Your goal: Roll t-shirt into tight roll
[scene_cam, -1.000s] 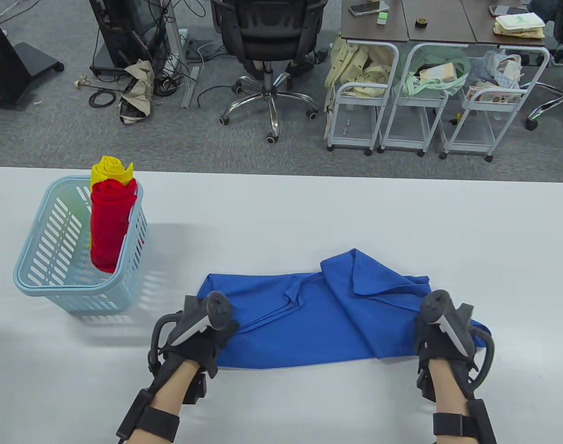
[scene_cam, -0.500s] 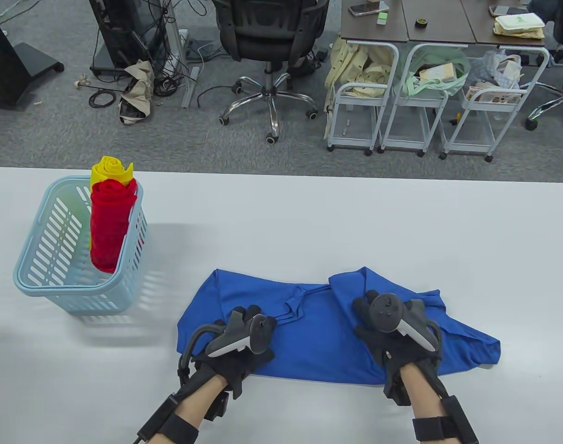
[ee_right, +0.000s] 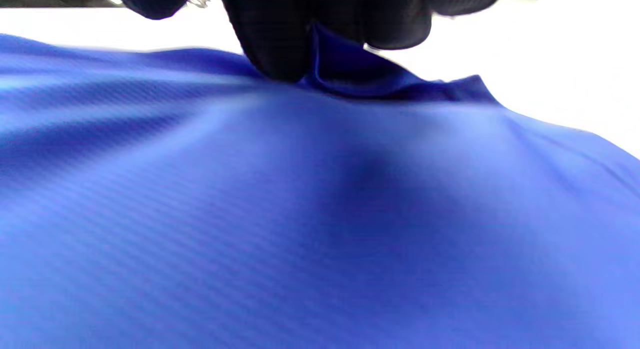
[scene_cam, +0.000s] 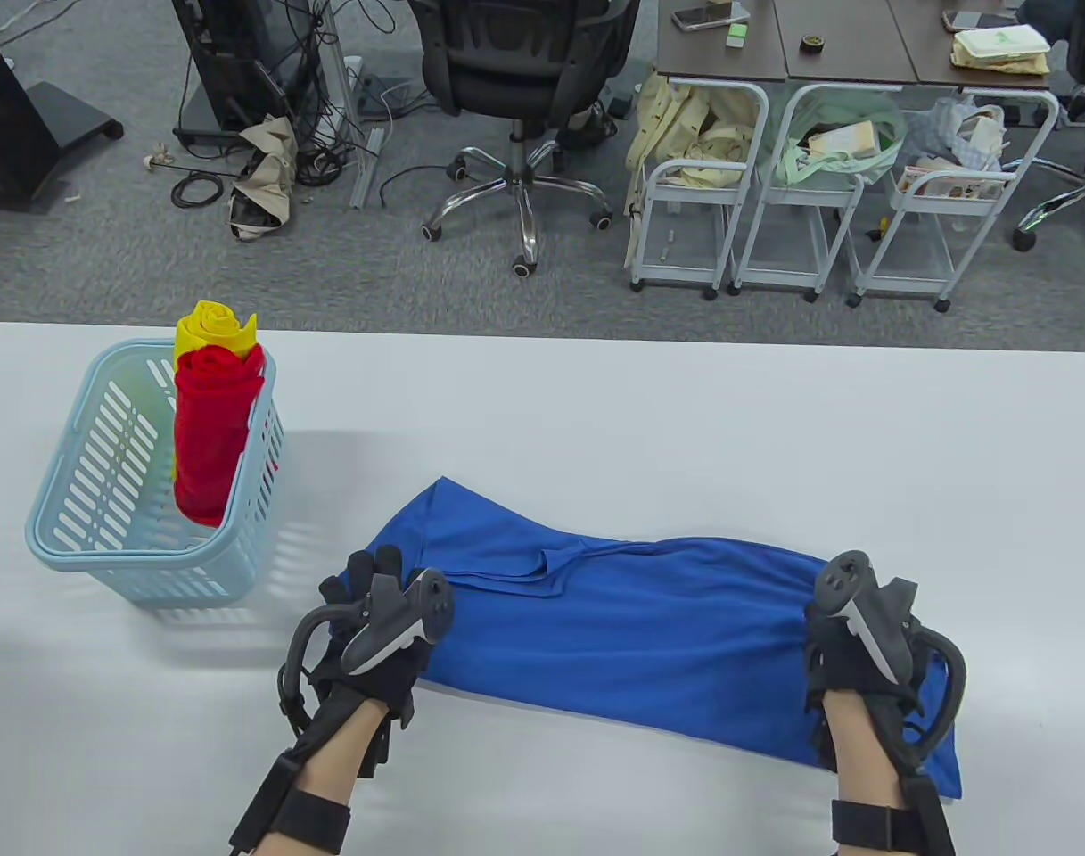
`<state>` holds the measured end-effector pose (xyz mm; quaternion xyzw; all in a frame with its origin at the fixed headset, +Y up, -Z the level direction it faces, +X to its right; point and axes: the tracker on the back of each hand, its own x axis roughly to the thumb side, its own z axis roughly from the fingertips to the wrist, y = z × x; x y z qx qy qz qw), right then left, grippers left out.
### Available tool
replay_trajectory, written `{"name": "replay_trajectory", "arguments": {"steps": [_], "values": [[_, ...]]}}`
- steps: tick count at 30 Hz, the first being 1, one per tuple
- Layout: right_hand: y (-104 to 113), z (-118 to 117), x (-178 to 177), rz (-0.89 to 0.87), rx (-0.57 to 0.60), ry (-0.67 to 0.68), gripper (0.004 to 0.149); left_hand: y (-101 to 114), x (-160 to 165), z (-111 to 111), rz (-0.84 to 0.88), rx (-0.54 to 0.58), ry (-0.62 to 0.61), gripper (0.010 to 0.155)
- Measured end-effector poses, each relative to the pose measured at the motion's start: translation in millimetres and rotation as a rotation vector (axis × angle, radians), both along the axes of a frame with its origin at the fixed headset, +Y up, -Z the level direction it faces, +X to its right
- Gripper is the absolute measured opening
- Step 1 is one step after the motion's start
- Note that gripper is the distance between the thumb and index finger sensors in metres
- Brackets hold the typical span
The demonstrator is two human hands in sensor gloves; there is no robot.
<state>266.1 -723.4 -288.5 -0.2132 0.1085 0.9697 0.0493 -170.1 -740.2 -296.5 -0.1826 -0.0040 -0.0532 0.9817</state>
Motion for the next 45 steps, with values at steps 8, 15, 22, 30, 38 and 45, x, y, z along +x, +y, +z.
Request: {"name": "replay_trajectory", "arguments": {"steps": [8,15,22,30,38,45], "values": [[-34.6,-12.2,-40.8,-0.133,-0.187,0.300,0.065,-24.5,52.1,-1.4,0.077,-0.201,-0.142,0.073],[-5.7,-0.8,-59.7,-0.077,-0.096,0.319,0.055,-22.1,42.4,-52.8,-0.069,-0.318,0.047,0.083],[-3.0,1.3,-77.4,-0.261,-0.027,0.508,0.052,-4.5,63.6,-25.5,-0.033,-0.088,0.020,0.083],[-28.7,14.9,-140.2,-0.006,-0.192,0.767,0.067,-22.8,69.0,-52.5,-0.196,-0.097,0.101,0.089],[-23.4,18.9,-146.8,-0.212,-0.134,0.790,0.061,-15.1,67.9,-20.3,0.091,-0.209,-0.122,0.080],[-35.3,16.9,-159.9,-0.089,-0.187,0.816,0.064,-42.9,65.3,-4.2,-0.031,-0.369,-0.203,0.080]]}}
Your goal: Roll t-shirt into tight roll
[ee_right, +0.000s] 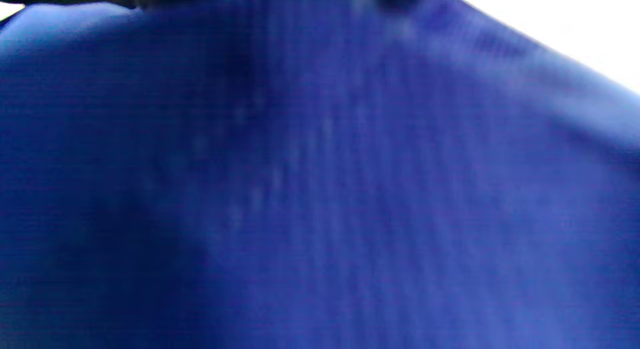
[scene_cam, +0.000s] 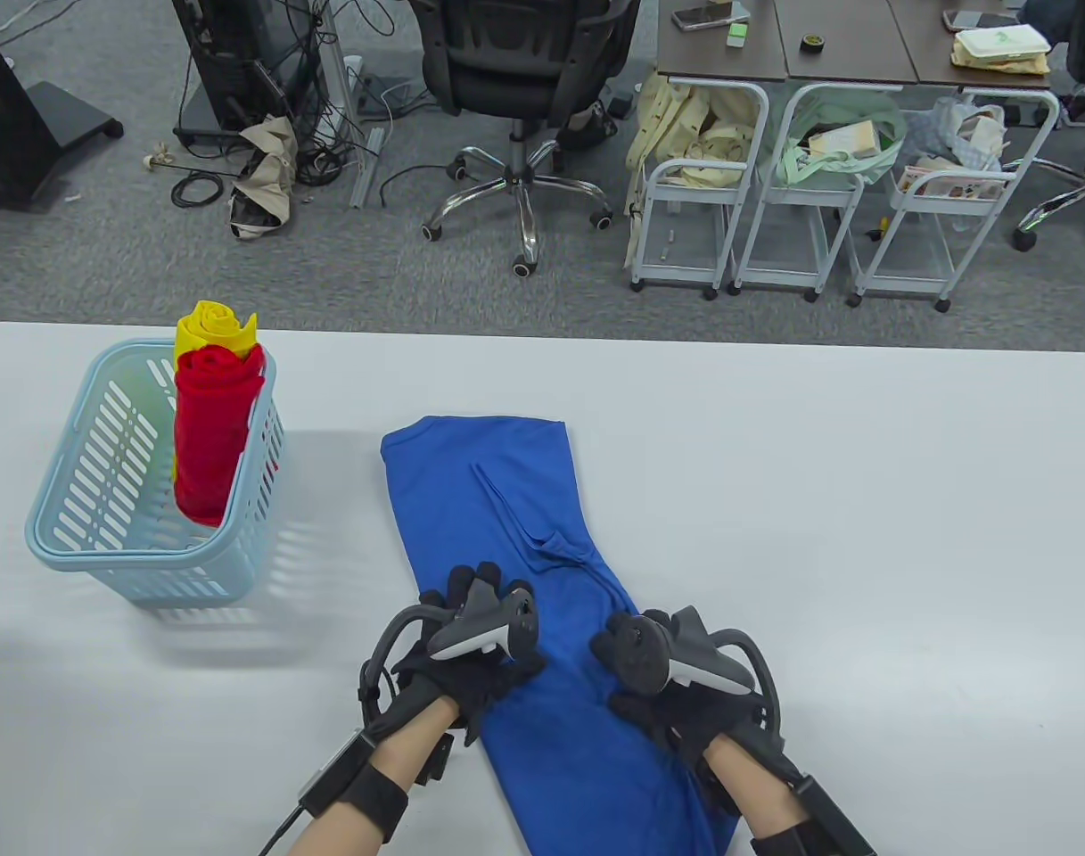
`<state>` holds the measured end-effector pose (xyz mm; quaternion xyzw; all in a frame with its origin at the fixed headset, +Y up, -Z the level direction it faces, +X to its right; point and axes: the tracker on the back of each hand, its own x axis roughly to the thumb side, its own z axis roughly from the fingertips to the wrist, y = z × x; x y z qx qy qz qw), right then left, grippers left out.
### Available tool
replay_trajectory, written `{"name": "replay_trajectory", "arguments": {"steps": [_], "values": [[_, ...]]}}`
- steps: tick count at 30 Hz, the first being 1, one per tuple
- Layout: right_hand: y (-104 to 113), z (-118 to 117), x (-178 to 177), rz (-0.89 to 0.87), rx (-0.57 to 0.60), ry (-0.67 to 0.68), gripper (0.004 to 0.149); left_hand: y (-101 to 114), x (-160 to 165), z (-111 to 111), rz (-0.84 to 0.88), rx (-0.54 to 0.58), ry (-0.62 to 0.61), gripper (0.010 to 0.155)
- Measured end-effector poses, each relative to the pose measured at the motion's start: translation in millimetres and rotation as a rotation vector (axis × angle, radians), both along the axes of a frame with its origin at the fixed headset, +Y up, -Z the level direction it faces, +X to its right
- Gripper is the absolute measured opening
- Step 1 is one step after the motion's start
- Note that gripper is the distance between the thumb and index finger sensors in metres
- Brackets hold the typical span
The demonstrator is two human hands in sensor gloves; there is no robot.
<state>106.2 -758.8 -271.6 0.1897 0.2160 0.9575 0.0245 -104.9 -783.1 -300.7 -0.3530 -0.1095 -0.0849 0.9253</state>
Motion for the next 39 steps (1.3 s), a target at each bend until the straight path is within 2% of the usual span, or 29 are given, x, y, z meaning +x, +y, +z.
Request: {"name": "replay_trajectory", "arguments": {"steps": [3,8,14,16,21,23,25,26,28,33,35,36,39], "values": [[6.8,-1.0,-0.3,-0.032,0.010,-0.011,0.057,-3.1,-3.0,4.4,-0.033,0.007,-0.009,0.080],[16.2,-2.6,-1.4,-0.056,0.032,-0.011,0.053,-5.7,-4.1,10.3,0.036,-0.016,-0.067,0.080],[25.2,-49.5,0.5,-0.108,0.032,-0.202,0.063,-6.8,-2.9,12.9,0.058,-0.021,-0.061,0.081],[26.8,-62.9,-7.7,-0.110,0.018,-0.211,0.066,-7.3,-4.0,12.1,0.075,-0.028,-0.057,0.081],[22.9,-95.0,-40.6,0.016,-0.008,-0.174,0.071,-8.7,-5.3,10.9,0.092,-0.034,-0.055,0.080],[13.3,-108.8,-51.9,0.089,-0.017,-0.178,0.063,-9.3,-6.0,10.3,0.099,-0.036,-0.055,0.081],[8.2,-114.8,-53.8,0.132,0.018,-0.199,0.042,-10.0,-6.5,10.0,0.109,-0.037,-0.054,0.081],[7.4,-116.8,-52.0,0.139,0.054,-0.219,0.036,-10.2,-6.8,9.9,0.111,-0.037,-0.055,0.081],[5.9,-119.8,-42.3,0.137,0.058,-0.259,0.036,-10.5,-7.3,9.6,0.120,-0.038,-0.056,0.081],[9.3,-126.0,-0.2,0.078,0.088,-0.486,0.037,-11.0,-7.4,8.3,0.127,-0.044,-0.064,0.081],[13.1,-126.8,10.2,0.050,0.105,-0.525,0.037,-11.1,-7.0,7.8,0.129,-0.047,-0.066,0.081],[14.1,-127.4,11.6,-0.044,0.059,-0.465,0.039,-11.0,-6.6,7.3,0.129,-0.048,-0.069,0.081],[8.7,-124.5,-3.0,-0.285,-0.126,-0.270,0.067,-11.1,-5.9,6.2,0.130,-0.050,-0.080,0.080]]}}
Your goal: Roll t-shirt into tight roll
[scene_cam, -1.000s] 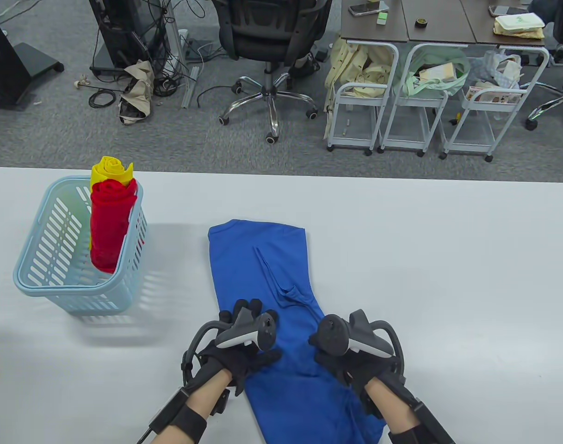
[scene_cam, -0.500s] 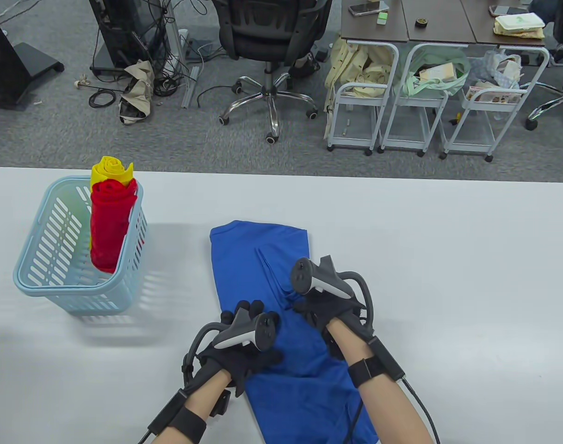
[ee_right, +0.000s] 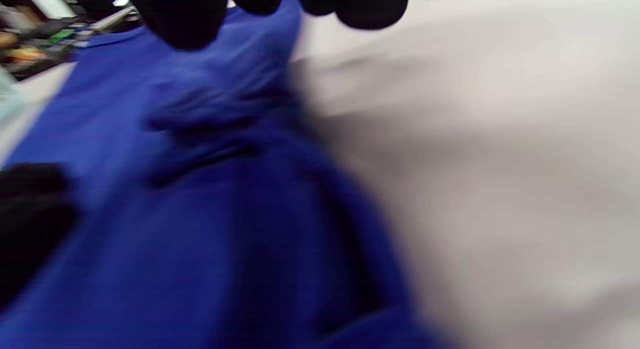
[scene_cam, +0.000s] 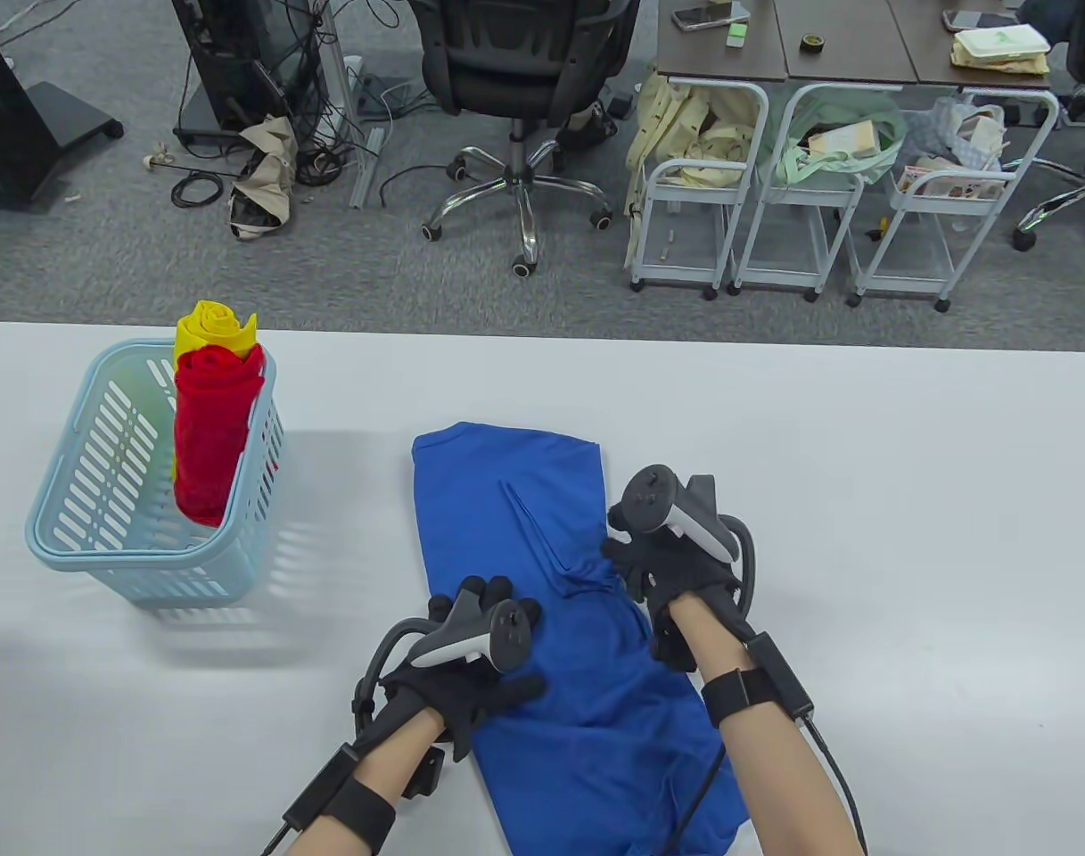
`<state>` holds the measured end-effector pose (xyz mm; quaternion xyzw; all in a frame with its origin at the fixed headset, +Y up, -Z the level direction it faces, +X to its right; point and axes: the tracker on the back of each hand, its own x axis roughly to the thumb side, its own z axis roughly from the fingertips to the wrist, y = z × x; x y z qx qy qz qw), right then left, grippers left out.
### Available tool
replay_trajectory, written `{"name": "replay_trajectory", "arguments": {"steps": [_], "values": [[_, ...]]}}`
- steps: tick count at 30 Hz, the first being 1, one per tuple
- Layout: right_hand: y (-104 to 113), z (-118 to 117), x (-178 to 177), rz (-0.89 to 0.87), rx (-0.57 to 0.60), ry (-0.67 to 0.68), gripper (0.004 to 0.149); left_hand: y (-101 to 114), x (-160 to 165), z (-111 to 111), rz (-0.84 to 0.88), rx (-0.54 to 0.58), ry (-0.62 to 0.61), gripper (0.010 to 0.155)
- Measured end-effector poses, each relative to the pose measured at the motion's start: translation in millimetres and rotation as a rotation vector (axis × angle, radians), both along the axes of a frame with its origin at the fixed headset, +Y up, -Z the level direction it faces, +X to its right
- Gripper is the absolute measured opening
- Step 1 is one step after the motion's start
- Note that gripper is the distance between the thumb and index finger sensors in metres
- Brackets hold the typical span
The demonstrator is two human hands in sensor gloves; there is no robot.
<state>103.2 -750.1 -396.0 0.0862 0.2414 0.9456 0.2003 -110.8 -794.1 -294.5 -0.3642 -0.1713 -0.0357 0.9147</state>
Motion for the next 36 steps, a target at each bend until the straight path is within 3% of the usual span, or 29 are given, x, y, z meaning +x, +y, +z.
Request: {"name": "replay_trajectory", "arguments": {"steps": [3,4,6,8,11,14,15,17,20,22,24,26,28,31,33,36], "values": [[-4.6,2.8,-23.6,0.247,0.086,0.081,0.067,0.0,-0.3,-0.4,0.003,0.001,-0.003,0.080],[-6.2,2.3,-27.9,0.312,0.111,0.089,0.063,-0.2,-0.3,-0.4,0.003,0.002,-0.004,0.080],[-4.1,-3.3,-34.8,0.415,0.168,0.052,0.042,-0.3,-0.4,-0.3,0.005,0.001,-0.004,0.080],[1.8,-9.7,-29.2,0.422,0.170,-0.010,0.038,-0.5,-0.6,0.4,0.006,0.000,-0.005,0.080],[12.4,-19.1,1.6,0.462,0.208,-0.219,0.038,-0.8,-0.8,0.8,0.008,-0.003,-0.004,0.081],[1.8,-23.3,44.3,0.521,0.107,-0.428,0.032,-1.0,-0.5,0.8,0.009,-0.008,-0.004,0.080],[-6.0,-21.8,56.4,0.648,0.064,-0.493,0.032,-1.0,-0.5,0.8,0.008,-0.008,-0.006,0.081],[-9.6,-19.2,70.0,0.776,0.039,-0.443,0.032,-1.1,-0.7,0.6,0.009,-0.012,-0.008,0.081],[-1.0,-10.0,70.5,0.646,0.114,-0.429,0.044,-1.4,0.0,-0.3,0.011,-0.015,-0.016,0.081],[10.7,-3.5,57.6,0.489,0.156,-0.316,0.055,-1.6,0.7,-1.2,0.012,-0.018,-0.020,0.081],[17.2,2.4,34.4,0.285,0.160,-0.100,0.055,-0.5,0.4,-1.7,0.021,-0.017,-0.018,0.081],[14.6,9.0,18.0,0.207,0.132,0.042,0.054,3.7,-0.6,-4.4,0.049,-0.025,-0.006,0.080],[7.9,15.1,14.4,0.291,0.118,0.069,0.054,13.1,-1.1,-8.3,0.096,-0.037,0.018,0.078],[-8.3,21.5,29.2,0.388,0.083,0.042,0.055,34.1,4.7,-17.8,0.179,0.079,0.094,0.077],[-18.4,27.9,42.1,0.274,0.013,0.024,0.060,41.4,17.6,-27.2,0.127,0.120,0.064,0.082],[-21.9,38.8,50.8,0.320,0.030,0.011,0.065,42.7,44.5,-40.4,0.046,0.187,0.034,0.083]]}}
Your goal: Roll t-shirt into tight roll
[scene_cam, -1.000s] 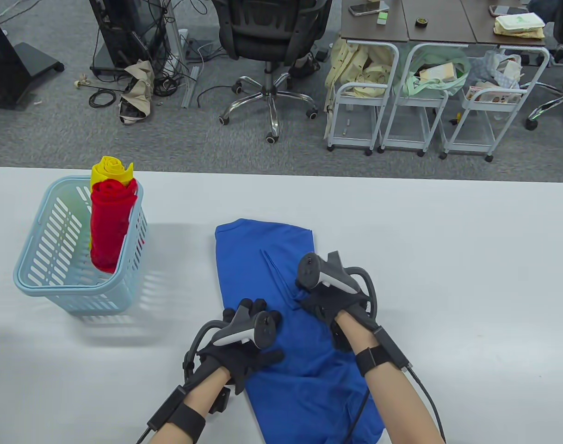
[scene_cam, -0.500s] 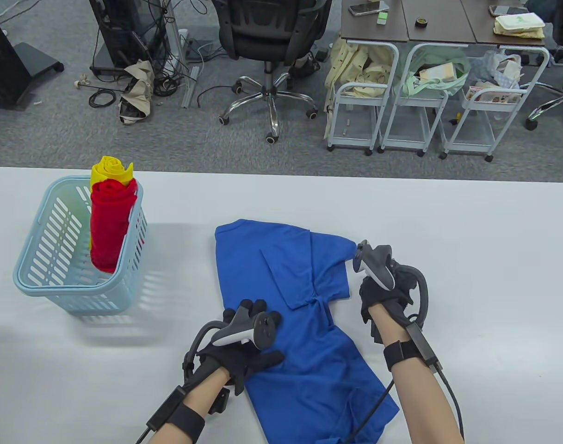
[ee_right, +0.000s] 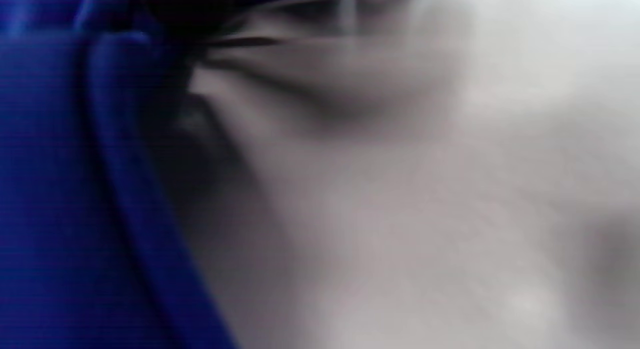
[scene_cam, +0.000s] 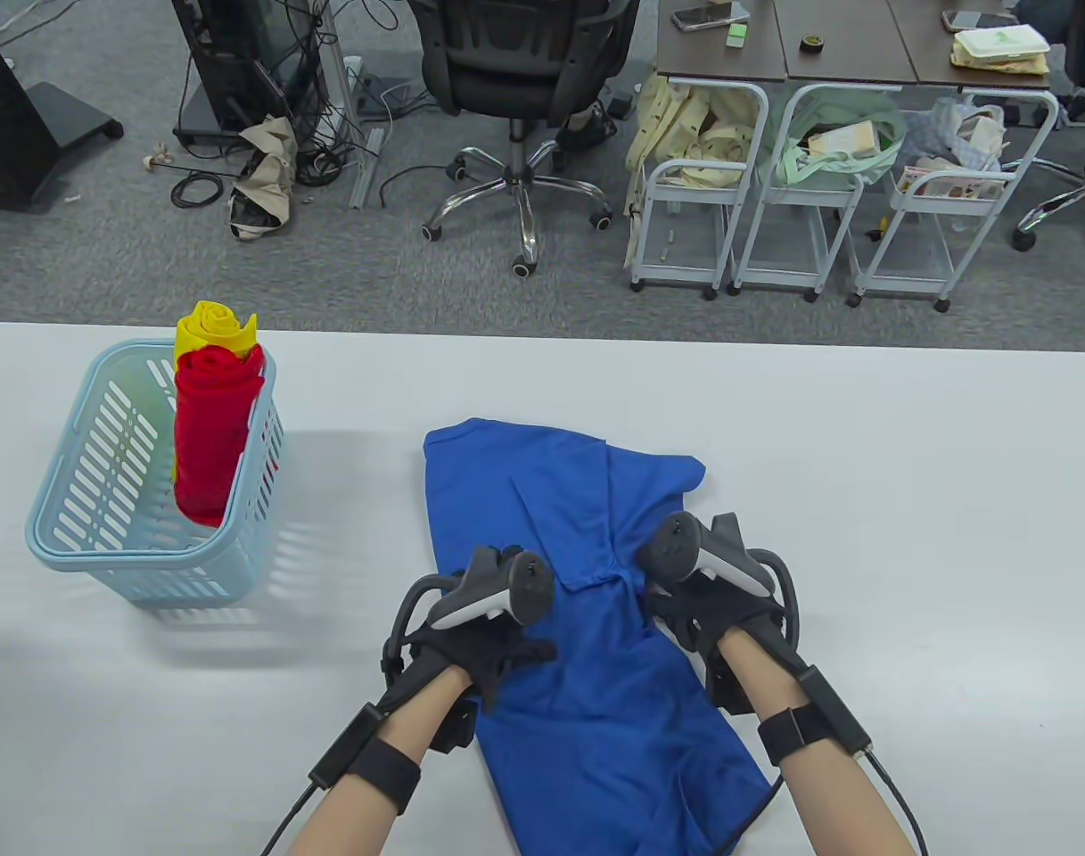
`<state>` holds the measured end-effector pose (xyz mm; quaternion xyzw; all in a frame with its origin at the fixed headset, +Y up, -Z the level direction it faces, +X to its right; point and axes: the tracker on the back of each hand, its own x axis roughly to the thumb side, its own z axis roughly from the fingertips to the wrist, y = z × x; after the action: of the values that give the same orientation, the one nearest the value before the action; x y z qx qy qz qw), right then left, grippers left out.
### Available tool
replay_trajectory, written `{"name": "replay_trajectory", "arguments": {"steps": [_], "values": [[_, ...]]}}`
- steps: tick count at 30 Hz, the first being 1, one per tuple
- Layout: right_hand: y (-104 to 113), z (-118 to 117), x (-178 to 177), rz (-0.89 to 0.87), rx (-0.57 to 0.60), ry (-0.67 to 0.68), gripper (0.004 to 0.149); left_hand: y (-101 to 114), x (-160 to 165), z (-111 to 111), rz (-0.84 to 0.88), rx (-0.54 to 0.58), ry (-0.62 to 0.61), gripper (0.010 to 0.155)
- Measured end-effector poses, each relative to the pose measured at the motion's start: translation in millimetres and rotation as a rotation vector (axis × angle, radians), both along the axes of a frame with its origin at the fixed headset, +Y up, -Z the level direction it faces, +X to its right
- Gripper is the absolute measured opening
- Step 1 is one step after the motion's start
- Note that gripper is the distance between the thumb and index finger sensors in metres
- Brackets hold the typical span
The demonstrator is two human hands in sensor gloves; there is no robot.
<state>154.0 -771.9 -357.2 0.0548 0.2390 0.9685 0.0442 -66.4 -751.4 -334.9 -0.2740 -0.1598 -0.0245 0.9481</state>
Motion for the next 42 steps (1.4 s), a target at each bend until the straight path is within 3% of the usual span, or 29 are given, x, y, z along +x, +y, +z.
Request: {"name": "replay_trajectory", "arguments": {"steps": [6,11,13,16,21,24,28,30,32,34,35,37,38,40,42], "values": [[-1.5,20.8,16.3,-0.053,0.002,-0.020,0.059,-7.6,65.5,-15.3,0.021,0.066,-0.011,0.069],[3.0,24.5,42.4,-0.019,0.027,-0.090,0.057,-9.4,90.1,-23.1,-0.019,0.333,-0.002,0.041],[5.4,22.6,57.8,0.036,0.045,-0.143,0.056,-3.4,81.9,-26.1,-0.077,0.374,-0.018,0.040],[4.9,17.1,89.3,0.085,0.052,-0.240,0.056,15.3,41.3,-35.2,-0.198,0.481,0.020,0.040],[3.6,2.9,137.2,0.150,0.027,-0.426,0.058,61.6,-44.8,-47.6,-0.398,0.587,0.326,0.041],[7.7,-0.1,144.7,0.064,-0.021,-0.486,0.060,75.4,-69.9,-40.9,-0.352,0.548,0.452,0.055],[28.6,10.5,111.3,-0.044,0.099,-0.372,0.063,67.4,-43.5,-17.6,-0.075,0.424,0.334,0.066],[36.3,22.1,80.9,-0.054,0.116,-0.255,0.061,50.3,-11.1,-7.2,0.094,0.260,0.240,0.068],[35.5,33.1,60.0,-0.039,0.104,-0.172,0.059,28.8,17.9,1.7,0.153,0.085,0.162,0.072],[25.8,42.0,50.6,0.005,0.070,-0.124,0.062,4.1,36.9,7.1,0.063,-0.034,0.088,0.077],[17.5,44.1,52.5,0.048,0.025,-0.109,0.064,-9.6,39.9,7.6,-0.056,-0.043,0.050,0.080],[3.1,45.8,66.6,0.141,-0.054,-0.087,0.074,-23.1,28.5,4.9,-0.226,-0.016,-0.017,0.082],[1.1,45.4,76.5,0.142,-0.053,-0.113,0.077,-23.7,19.6,3.4,-0.191,-0.024,-0.016,0.081],[-2.0,42.9,96.1,0.024,-0.081,-0.197,0.078,-21.8,-13.8,0.7,-0.107,-0.074,0.085,0.081],[-2.1,39.4,109.1,0.018,-0.076,-0.215,0.078,-16.8,-51.1,-4.3,-0.144,-0.064,0.147,0.081]]}}
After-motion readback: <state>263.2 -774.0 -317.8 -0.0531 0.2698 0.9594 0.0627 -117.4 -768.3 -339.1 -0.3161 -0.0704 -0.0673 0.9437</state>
